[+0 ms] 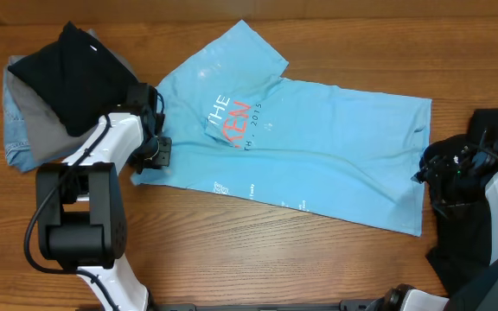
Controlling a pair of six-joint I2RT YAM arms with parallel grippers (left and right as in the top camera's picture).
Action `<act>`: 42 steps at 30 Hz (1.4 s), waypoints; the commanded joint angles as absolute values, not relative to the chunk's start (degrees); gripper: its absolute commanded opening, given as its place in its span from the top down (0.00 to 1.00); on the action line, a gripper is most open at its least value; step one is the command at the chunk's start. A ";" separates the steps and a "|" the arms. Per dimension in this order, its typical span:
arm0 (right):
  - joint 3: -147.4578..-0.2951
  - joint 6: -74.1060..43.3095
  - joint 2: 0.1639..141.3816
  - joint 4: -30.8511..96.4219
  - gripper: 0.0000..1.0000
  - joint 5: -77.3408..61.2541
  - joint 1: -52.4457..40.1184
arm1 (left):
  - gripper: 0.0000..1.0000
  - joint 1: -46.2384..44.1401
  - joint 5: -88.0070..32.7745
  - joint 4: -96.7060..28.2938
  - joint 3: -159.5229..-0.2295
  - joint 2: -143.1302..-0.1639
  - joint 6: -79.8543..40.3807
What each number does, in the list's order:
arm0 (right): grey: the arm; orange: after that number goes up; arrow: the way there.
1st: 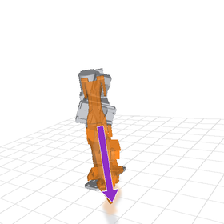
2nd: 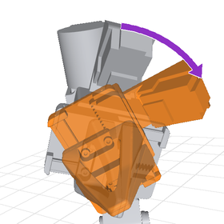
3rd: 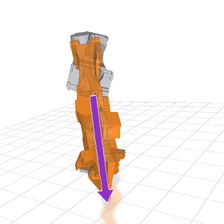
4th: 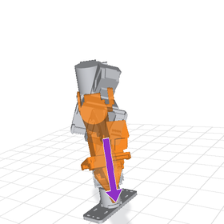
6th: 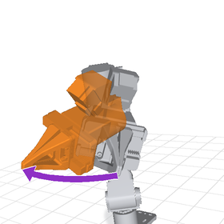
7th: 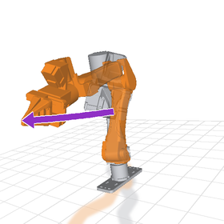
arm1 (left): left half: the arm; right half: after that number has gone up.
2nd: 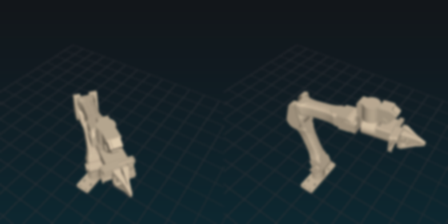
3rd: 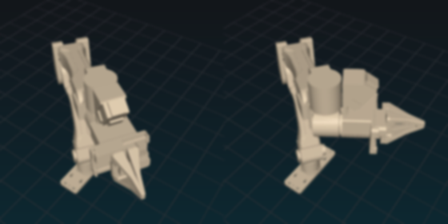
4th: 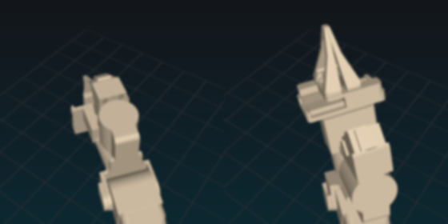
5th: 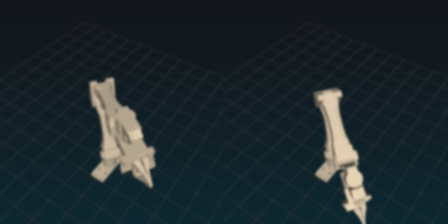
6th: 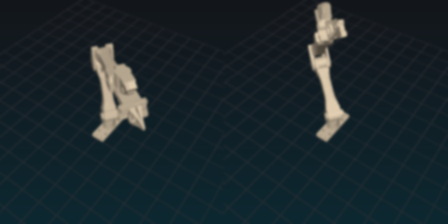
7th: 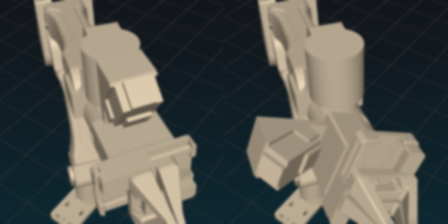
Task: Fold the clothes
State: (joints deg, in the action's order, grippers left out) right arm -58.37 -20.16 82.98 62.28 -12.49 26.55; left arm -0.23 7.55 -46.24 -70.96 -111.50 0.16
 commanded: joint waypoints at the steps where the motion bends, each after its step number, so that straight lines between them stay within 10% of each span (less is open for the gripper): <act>1: -54.85 -19.97 83.20 59.44 0.30 -13.06 26.70 | 0.87 3.25 12.67 -47.44 -69.52 -112.29 -1.96; 14: -47.20 -17.93 84.68 58.41 0.30 -14.57 26.70 | 0.36 7.60 10.90 -49.50 -69.67 -112.29 -4.51; 21: -44.71 -19.57 84.68 57.49 0.65 -12.27 26.70 | 0.33 7.60 3.53 -53.87 -76.07 -112.27 -4.93; 28: -32.93 -20.91 85.01 44.01 0.65 -18.22 26.70 | 0.28 7.62 4.12 -65.10 -86.30 -112.27 -4.93; 32: -32.03 -22.81 84.99 42.17 0.95 -17.45 26.72 | 0.23 8.36 4.84 -66.28 -86.52 -112.27 -4.73; 42: -35.38 -27.31 84.99 45.65 0.96 -14.17 26.76 | 0.39 8.64 5.13 -65.60 -78.50 -112.29 -4.27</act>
State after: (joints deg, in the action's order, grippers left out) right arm -35.75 -26.30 83.42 44.93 -18.13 26.96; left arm 8.36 4.73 -65.84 -81.87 -111.87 -4.29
